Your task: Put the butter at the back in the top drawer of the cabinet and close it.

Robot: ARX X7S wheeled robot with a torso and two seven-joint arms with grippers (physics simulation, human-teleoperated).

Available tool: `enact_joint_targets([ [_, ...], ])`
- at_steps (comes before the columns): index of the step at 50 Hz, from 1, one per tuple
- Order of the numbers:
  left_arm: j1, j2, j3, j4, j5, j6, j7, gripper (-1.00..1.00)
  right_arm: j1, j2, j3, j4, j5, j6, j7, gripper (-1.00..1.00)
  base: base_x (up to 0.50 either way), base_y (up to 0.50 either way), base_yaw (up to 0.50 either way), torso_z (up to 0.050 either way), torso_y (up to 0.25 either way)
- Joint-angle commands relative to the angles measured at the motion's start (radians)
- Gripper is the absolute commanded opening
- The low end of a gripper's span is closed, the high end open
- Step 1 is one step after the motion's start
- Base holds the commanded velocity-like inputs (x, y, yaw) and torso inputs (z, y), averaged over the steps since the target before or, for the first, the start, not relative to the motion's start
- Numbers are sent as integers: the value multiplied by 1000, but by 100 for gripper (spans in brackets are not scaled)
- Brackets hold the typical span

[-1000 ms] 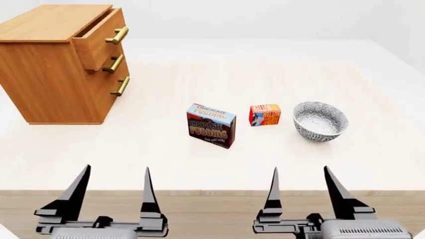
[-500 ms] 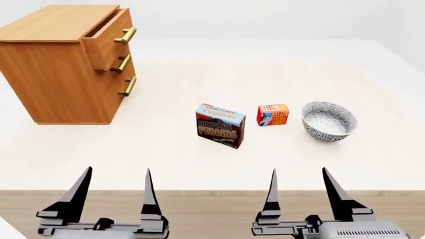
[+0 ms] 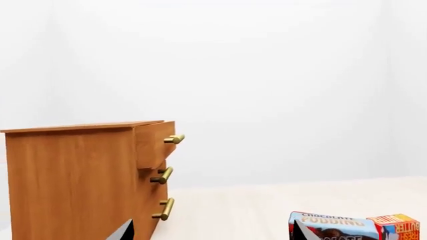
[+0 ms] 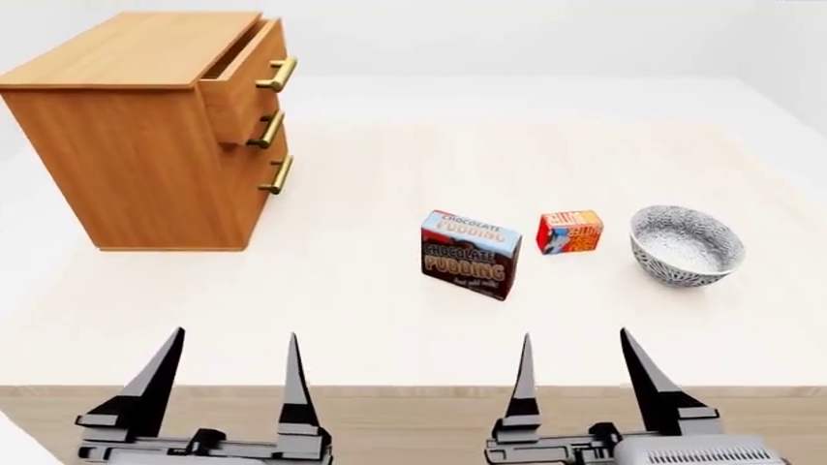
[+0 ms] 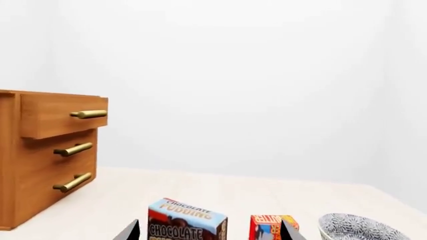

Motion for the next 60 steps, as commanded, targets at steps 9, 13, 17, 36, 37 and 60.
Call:
enact_joint_targets([
  [9, 1, -13, 16, 2, 1, 6, -7, 100, 3, 24, -22, -6, 6, 7, 7, 100, 500, 0, 0, 0, 0],
  [13, 0, -16, 19, 3, 1, 4, -8, 100, 5, 28, -24, -7, 8, 9, 11, 100, 500, 0, 0, 0, 0],
  [17, 0, -18, 22, 7, 0, 2, -10, 100, 7, 32, -29, -13, 8, 15, 14, 100, 500, 0, 0, 0, 0],
  [36, -2, -28, 27, 28, -11, -13, -20, 100, 8, 46, -39, -37, 11, 15, 32, 100, 342, 0, 0, 0, 0],
  [37, -2, -29, 27, 28, -11, -13, -21, 100, 7, 47, -41, -37, 10, 13, 33, 100, 0, 0, 0, 0, 0],
  [60, -23, -49, 16, 67, -31, -79, -37, 100, 5, 61, -49, -28, 24, -3, 50, 100, 172, 0, 0, 0, 1],
])
